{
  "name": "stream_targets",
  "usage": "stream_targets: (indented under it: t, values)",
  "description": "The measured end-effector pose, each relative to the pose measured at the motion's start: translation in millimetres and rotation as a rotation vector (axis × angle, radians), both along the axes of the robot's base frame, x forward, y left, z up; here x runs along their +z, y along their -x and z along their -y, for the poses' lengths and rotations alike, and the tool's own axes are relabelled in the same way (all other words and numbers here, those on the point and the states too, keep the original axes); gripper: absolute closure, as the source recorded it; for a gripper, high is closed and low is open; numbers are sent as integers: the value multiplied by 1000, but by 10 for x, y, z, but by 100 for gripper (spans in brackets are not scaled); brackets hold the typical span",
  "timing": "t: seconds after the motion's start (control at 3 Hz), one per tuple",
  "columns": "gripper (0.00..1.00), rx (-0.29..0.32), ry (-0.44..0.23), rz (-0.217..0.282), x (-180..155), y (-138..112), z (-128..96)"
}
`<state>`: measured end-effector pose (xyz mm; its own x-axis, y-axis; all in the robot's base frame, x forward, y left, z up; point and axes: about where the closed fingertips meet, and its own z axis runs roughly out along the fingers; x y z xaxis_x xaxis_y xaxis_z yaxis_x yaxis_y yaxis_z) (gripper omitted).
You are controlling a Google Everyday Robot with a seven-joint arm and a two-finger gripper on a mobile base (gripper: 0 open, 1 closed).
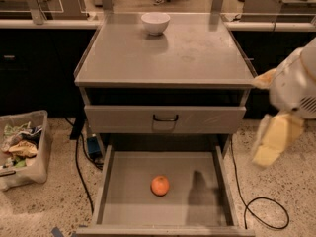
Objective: Pick orange from middle drawer and place on counter
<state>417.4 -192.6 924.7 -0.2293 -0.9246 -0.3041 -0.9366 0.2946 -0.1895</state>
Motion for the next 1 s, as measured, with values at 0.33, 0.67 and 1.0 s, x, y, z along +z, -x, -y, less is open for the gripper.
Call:
stream_targets:
  t: [0.33,0.67,1.0]
  values:
    - [0,-6,-50,-28,-544,170,-287]
    - [0,-17,-22,-68,-1306,315,-503]
    - [0,-17,-22,-69,-1308,314,-504]
